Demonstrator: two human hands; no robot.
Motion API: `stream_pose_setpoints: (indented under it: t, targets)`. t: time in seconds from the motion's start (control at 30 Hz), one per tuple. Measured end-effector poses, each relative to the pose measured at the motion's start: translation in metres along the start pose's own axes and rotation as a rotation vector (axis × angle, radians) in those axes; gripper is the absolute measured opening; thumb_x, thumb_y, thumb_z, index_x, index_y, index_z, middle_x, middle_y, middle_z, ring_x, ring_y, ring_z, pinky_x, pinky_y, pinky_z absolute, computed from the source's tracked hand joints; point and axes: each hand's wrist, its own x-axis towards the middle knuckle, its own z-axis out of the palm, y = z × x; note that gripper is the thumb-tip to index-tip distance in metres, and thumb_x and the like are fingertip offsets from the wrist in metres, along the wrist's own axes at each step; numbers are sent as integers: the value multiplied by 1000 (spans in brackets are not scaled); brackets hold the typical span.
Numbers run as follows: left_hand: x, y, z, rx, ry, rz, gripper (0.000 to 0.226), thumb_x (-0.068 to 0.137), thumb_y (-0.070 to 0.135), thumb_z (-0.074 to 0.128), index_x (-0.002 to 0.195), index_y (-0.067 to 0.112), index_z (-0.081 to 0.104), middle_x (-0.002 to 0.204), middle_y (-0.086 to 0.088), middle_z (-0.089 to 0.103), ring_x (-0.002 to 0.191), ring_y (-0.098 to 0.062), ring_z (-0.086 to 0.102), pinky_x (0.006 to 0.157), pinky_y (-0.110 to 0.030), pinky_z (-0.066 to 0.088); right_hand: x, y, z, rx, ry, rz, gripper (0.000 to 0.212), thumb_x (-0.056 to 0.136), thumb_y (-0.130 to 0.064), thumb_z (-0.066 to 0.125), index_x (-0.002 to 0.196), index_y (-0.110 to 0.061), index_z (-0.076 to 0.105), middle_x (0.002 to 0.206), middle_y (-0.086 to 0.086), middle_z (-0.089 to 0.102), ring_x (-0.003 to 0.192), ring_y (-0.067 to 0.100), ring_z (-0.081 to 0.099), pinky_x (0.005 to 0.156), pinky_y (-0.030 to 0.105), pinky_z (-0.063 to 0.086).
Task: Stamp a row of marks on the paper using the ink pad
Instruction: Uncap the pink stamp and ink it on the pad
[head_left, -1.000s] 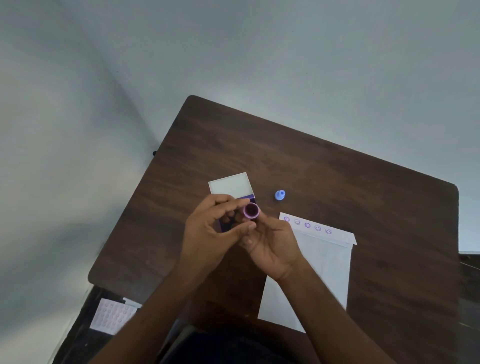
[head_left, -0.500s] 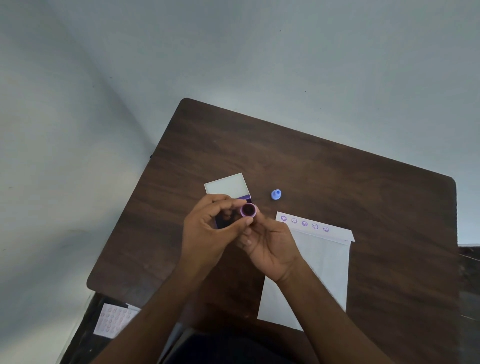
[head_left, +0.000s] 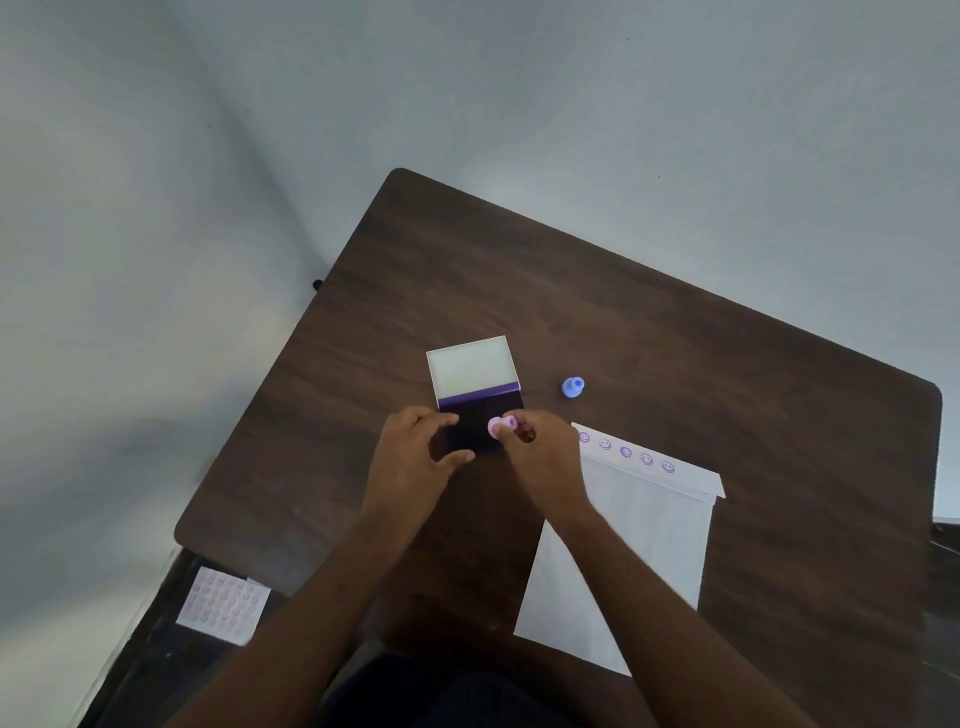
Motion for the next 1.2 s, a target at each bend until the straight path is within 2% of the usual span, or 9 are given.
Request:
stream_pose_setpoints:
  t: [0.1, 0.17, 0.27, 0.37, 0.5, 0.63, 0.93, 1.1, 1.2]
  targets:
    - [10, -11, 11, 113, -2, 29, 82, 74, 54, 74, 143, 24, 41, 143, -3, 47, 129, -21, 40, 106, -33, 33, 12, 6, 14, -199, -67, -36, 30, 94, -36, 57, 106, -11, 67, 102, 8, 69, 80, 10, 52, 73, 21, 38]
    - [16, -13, 16, 171, -11, 59, 91, 72, 60, 72, 146, 24, 34, 147, -4, 43, 132, -23, 38, 108, -36, 31, 13, 5, 19, -240, -83, -61, 30, 95, -33, 56, 112, -9, 64, 110, 11, 67, 86, 14, 54, 79, 23, 38]
    - [23, -12, 21, 252, -15, 111, 95, 69, 60, 73, 147, 24, 32, 148, -4, 41, 132, -25, 35, 107, -40, 31, 11, 4, 25, -280, -119, -170, 35, 95, -27, 57, 122, -6, 59, 123, 15, 63, 107, 25, 58, 93, 29, 42]
    - [27, -10, 23, 299, -11, 151, 92, 68, 58, 75, 145, 24, 37, 147, -3, 42, 129, -26, 37, 103, -43, 35, 11, 0, 27, -270, -207, -117, 43, 95, -29, 56, 131, -7, 50, 134, 14, 55, 118, 25, 53, 102, 30, 38]
    - [29, -12, 27, 303, 9, 166, 86, 67, 53, 78, 140, 23, 45, 142, -2, 47, 123, -27, 41, 97, -43, 39, 16, -3, 29, -352, -220, -167, 42, 96, -28, 55, 131, -6, 49, 134, 15, 55, 118, 25, 52, 103, 30, 38]
    - [32, -12, 29, 289, 26, 166, 83, 64, 49, 80, 136, 22, 49, 139, -3, 50, 119, -27, 44, 94, -41, 40, 14, -4, 30, -357, -181, -219, 35, 95, -20, 58, 123, 0, 54, 124, 21, 58, 113, 34, 55, 99, 37, 41]
    - [32, -13, 29, 284, 35, 166, 82, 65, 49, 81, 136, 22, 50, 139, -4, 51, 119, -28, 44, 95, -43, 40, 19, -4, 35, -370, -164, -223, 32, 91, -19, 64, 116, 0, 58, 116, 22, 63, 106, 35, 59, 94, 38, 45]
    - [32, -13, 30, 279, 47, 170, 82, 65, 50, 80, 136, 22, 50, 138, -3, 52, 118, -27, 44, 95, -42, 40, 23, -4, 36, -294, -177, -101, 40, 94, -26, 60, 126, -3, 54, 126, 16, 60, 111, 27, 57, 99, 31, 41]
    - [32, -14, 30, 280, 57, 175, 81, 64, 50, 80, 135, 22, 51, 137, -3, 53, 117, -27, 44, 93, -42, 40, 23, -3, 36, -304, -148, -146, 32, 95, -23, 57, 117, 0, 59, 117, 19, 62, 106, 32, 59, 94, 35, 44]
